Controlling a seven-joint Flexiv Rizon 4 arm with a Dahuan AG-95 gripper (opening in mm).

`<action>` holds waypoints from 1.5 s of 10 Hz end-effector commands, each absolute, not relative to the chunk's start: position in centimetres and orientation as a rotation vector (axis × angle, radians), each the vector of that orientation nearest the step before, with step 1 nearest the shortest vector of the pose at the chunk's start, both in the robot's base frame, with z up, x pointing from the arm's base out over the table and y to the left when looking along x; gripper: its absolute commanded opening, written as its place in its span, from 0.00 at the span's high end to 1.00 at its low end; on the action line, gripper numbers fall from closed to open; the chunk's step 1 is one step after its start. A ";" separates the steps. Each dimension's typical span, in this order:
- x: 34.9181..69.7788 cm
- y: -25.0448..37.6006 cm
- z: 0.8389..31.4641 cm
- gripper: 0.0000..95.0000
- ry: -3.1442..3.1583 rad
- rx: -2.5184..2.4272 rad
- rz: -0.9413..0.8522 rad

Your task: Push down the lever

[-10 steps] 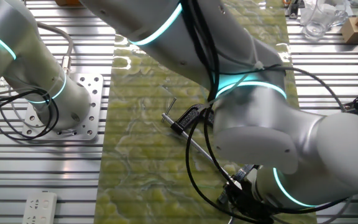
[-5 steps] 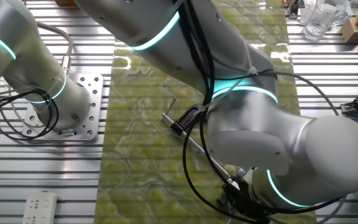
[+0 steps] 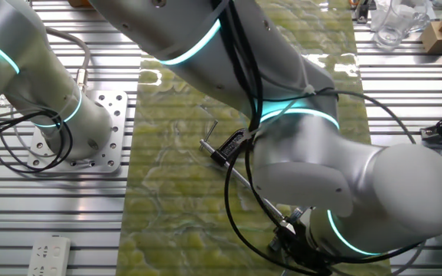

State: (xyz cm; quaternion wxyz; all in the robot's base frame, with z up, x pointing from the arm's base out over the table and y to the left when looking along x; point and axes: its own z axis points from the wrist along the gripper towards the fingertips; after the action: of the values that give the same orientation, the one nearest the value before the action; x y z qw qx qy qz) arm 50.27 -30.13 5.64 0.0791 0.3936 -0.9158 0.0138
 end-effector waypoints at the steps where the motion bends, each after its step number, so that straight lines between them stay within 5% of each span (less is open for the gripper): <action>1: 50.4 -30.1 7.1 1.00 -2.756 1.149 0.020; 6: 51.8 -23.5 16.5 1.00 -2.920 0.775 0.083; 9: 53.5 -14.6 17.9 1.00 -3.044 0.430 0.104; 15: 54.2 -8.2 18.6 1.00 -3.105 0.055 0.034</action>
State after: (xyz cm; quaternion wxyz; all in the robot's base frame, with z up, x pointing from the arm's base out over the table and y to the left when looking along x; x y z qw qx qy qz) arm 54.36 -10.46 18.23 0.0269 0.0613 -0.9976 0.0163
